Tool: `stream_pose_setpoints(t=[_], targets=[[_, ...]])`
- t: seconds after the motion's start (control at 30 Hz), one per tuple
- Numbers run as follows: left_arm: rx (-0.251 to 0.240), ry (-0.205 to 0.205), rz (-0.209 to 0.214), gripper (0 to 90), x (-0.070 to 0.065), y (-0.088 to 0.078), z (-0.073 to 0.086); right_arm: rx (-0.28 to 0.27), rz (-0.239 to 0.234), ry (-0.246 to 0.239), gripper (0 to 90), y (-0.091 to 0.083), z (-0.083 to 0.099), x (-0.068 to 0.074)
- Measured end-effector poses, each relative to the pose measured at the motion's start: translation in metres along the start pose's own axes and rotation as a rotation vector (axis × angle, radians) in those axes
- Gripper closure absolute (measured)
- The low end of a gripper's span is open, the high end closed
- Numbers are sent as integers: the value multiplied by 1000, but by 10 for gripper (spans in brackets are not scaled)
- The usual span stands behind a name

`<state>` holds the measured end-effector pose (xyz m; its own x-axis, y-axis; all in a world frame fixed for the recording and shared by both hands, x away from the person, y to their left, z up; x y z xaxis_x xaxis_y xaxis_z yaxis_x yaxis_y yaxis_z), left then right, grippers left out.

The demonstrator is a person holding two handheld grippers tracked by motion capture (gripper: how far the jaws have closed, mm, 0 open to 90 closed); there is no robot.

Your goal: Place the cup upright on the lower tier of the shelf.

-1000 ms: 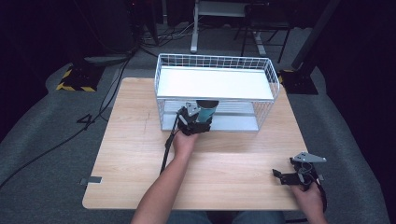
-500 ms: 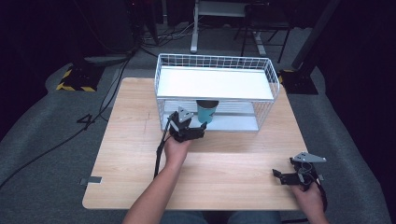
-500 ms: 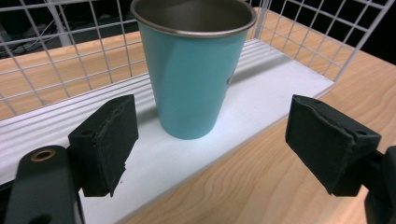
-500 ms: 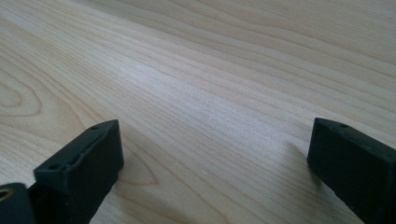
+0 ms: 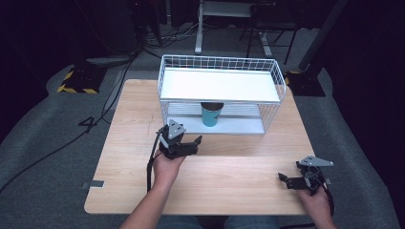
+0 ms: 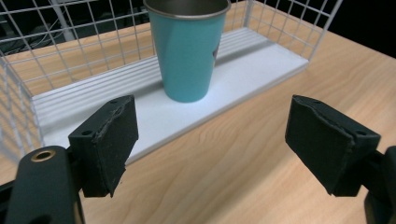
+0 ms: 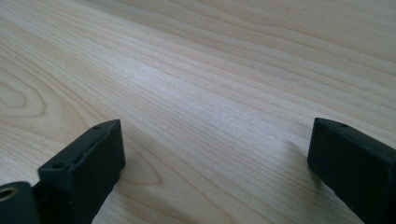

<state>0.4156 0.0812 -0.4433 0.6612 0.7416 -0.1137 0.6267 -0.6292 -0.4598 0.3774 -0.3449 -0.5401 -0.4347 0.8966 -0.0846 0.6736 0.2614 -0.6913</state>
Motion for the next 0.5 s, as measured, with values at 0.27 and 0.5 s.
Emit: stream_pose_setpoints(t=[0.27, 0.5], targets=[[10, -10, 42, 194, -5, -30, 13, -1, -2, -6, 44, 0, 0, 0], [23, -11, 64, 197, -7, -54, 26, -1, -2, -6, 44, 0, 0, 0]])
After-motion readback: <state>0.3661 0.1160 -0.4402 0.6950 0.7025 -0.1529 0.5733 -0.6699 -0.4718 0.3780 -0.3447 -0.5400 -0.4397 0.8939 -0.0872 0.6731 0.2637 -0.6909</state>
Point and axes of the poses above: each handheld gripper's, and its own axes: y roughly forward along the jaws, z roughly out of its underside, x roughly to its left, the point moved 5 cm from there along y, roughly forward along the jaws, and after that the axes turned 7 degrees about z, right-handed, at the moved point
